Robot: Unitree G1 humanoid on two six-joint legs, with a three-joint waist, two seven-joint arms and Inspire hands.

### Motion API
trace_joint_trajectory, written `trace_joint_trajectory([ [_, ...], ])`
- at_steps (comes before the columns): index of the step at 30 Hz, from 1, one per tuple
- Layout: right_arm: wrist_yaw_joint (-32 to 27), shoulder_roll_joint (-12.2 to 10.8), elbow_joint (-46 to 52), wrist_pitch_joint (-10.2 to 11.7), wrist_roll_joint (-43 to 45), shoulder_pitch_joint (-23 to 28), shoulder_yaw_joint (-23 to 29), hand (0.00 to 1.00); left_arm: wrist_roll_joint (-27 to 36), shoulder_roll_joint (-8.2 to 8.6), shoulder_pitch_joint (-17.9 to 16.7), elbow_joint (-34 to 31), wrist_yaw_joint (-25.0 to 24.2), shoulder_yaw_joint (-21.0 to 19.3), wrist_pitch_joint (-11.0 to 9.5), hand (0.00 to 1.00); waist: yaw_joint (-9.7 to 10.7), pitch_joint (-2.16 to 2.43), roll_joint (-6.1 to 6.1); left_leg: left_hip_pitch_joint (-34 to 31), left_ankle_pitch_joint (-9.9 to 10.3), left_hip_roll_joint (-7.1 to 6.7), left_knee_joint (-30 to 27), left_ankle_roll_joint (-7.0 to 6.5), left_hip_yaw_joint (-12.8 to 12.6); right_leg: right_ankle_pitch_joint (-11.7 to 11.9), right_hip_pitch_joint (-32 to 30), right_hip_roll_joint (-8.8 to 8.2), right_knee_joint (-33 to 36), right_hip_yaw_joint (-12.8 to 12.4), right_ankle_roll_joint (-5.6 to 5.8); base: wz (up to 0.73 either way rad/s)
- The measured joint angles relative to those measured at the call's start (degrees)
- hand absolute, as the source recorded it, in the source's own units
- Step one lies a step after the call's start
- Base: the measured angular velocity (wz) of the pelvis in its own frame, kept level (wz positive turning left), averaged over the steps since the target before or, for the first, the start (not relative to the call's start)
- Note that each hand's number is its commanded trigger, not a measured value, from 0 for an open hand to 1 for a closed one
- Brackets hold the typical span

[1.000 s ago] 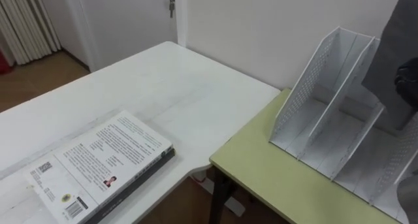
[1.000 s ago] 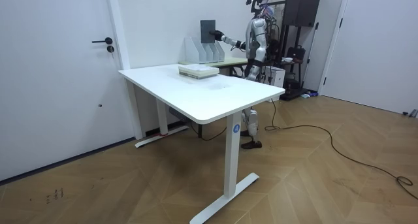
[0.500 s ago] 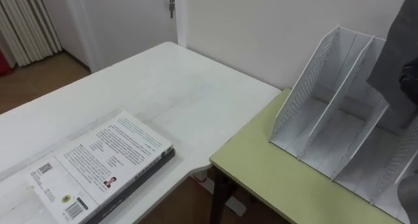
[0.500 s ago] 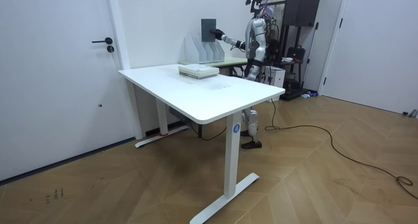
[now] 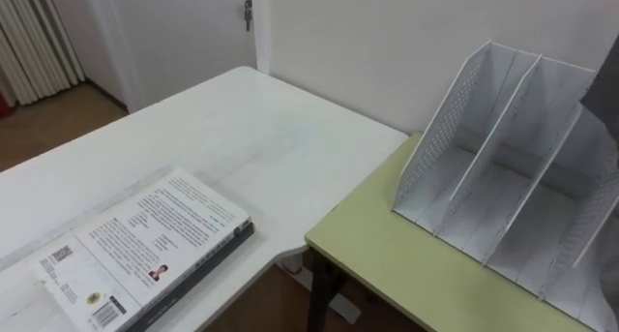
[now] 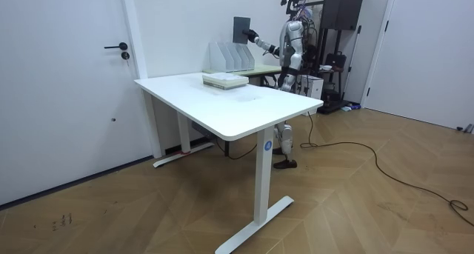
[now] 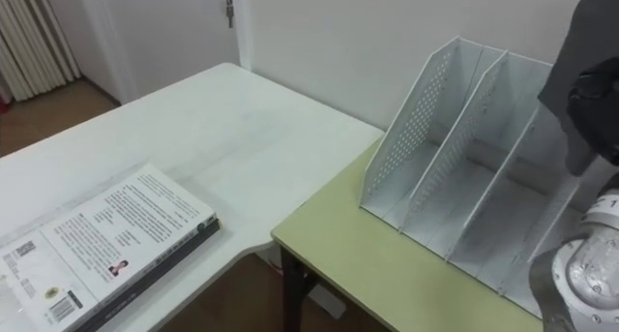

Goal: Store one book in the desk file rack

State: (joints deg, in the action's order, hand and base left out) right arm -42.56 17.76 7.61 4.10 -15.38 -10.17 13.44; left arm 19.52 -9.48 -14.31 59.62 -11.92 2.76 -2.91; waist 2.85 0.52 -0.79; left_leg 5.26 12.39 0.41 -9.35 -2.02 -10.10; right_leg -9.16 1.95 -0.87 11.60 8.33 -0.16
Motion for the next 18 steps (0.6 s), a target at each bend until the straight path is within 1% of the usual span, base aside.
trace_joint_trajectory([
  [5, -1.0, 0.0, 0.0, 0.1, 0.0, 0.0, 1.6, 1.0, 0.0, 0.0, 0.0, 0.0, 0.0, 0.0, 0.0, 0.0, 0.0, 0.01, 0.05, 0.0, 0.0, 0.0, 0.0, 0.0, 0.0, 0.0, 0.0, 0.01, 0.0, 0.0, -0.01, 0.0],
  [18, -2.1, -0.1, 0.0, 0.2, 0.1, 0.0, 1.5, 1.0, 0.0, -0.01, 0.1, 0.0, 0.1, 0.1, 0.0, 0.0, 0.0, -0.13, -0.02, 0.0, 0.0, 0.0, 0.2, 0.0, 0.0, 0.0, 0.0, 0.03, 0.0, 0.1, 0.0, 0.0],
])
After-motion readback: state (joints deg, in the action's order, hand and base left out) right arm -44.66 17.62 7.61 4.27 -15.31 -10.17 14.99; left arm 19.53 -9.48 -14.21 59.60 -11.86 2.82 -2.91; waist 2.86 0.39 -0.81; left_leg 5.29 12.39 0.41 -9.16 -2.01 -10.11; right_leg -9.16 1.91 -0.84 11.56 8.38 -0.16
